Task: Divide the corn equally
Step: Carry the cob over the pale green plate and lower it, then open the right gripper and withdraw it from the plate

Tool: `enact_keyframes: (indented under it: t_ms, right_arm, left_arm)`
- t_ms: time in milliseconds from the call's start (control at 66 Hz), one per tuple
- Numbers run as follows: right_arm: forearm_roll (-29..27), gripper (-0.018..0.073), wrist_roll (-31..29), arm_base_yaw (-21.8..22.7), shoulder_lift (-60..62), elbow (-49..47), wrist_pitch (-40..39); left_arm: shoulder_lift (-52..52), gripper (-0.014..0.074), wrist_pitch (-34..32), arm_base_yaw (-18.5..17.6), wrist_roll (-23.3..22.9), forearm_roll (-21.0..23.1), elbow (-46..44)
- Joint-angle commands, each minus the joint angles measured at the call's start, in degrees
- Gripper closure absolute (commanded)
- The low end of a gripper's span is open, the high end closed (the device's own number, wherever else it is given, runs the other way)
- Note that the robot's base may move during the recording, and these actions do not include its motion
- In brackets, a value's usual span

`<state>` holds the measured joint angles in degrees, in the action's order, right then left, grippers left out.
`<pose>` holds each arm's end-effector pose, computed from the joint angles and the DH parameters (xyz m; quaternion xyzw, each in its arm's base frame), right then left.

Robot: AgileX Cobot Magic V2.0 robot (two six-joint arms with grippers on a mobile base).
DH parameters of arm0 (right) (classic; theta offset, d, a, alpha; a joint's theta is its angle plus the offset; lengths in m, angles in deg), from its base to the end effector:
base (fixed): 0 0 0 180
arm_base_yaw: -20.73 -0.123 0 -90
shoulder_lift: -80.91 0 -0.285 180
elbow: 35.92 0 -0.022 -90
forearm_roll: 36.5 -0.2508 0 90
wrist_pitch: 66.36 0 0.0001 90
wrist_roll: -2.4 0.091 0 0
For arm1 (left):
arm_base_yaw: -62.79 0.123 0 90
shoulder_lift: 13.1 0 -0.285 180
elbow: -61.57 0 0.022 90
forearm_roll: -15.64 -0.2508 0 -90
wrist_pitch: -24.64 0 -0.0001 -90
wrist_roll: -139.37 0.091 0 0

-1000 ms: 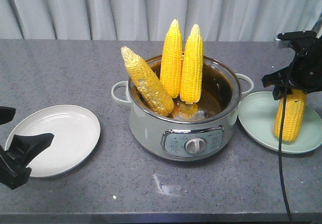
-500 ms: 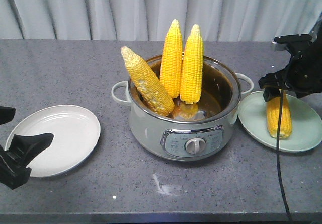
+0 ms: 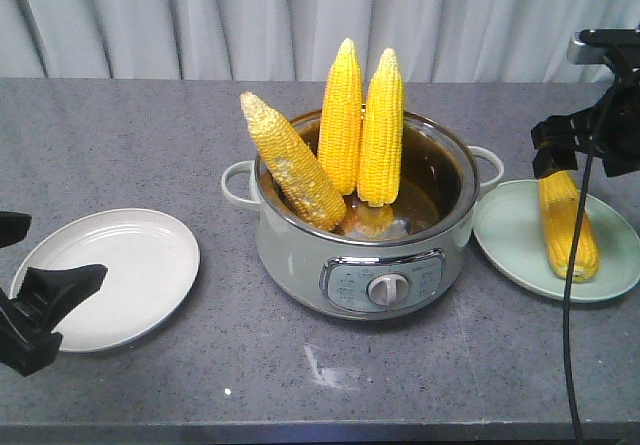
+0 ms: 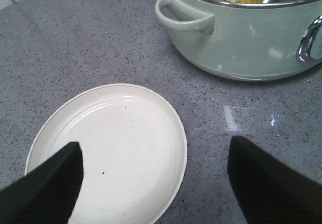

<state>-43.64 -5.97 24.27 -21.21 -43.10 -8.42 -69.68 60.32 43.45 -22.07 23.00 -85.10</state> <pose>0.3530 -0.0122 0.3215 -0.0211 0.9702 0.0345 0.2389 0.1560 -0.0620 0.3307 0.2606 0.8489 -0.0602 0.4558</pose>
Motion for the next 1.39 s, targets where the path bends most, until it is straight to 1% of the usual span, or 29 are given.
enact_keyframes:
  t_ms: [0,121,288,409,697,788,849,894,985,1182,1379]
  right_arm:
    - [-1.6,-0.0018,-0.9,0.1,6.9,3.2,-3.9]
    - [-1.6,-0.0018,-1.4,0.1,13.2,10.2,-6.1]
    - [-1.6,-0.0018,-2.0,0.1,21.4,17.3,-6.2]
    - [-1.6,-0.0013,-1.9,0.1,26.3,21.4,-6.5]
    - [-1.2,0.0030,-2.6,0.0,35.9,28.9,-7.6]
    - [-0.2,0.0032,-2.6,-2.2,38.5,31.4,-7.8]
    - [0.2,0.0032,-2.6,-4.7,40.3,33.2,-8.9]
    - [0.9,0.0032,-1.9,-6.4,41.6,34.3,-9.4]
    - [1.7,0.0032,-0.4,-8.3,44.0,35.9,-9.5]
    - [2.1,0.0032,-0.2,-8.4,49.7,38.1,-10.4]
    - [2.0,0.0032,-0.3,-8.4,53.3,38.1,-11.2]
  left_arm:
    - [0.1,0.0043,-3.4,-0.3,-0.1,0.7,-1.9]
    - [0.1,0.0043,-3.4,-0.3,-0.1,0.7,-1.9]
    - [0.1,0.0043,-3.4,-0.3,-0.1,0.7,-1.9]
    - [0.1,0.0043,-3.5,-0.3,-0.1,0.7,-1.9]
    - [0.1,0.0043,-3.4,-0.3,-0.1,0.7,-1.9]
    - [0.1,0.0043,-3.4,-0.3,-0.1,0.7,-1.9]
    - [0.1,0.0043,-3.4,-0.3,-0.1,0.7,-1.9]
    - [0.1,0.0043,-3.4,-0.3,-0.1,0.7,-1.9]
    - [0.1,0.0043,-3.4,-0.3,-0.1,0.7,-1.9]
    - [0.1,0.0043,-3.6,-0.3,-0.1,0.7,-1.9]
    - [0.0,0.0038,-7.6,-0.3,-0.2,1.0,-1.9]
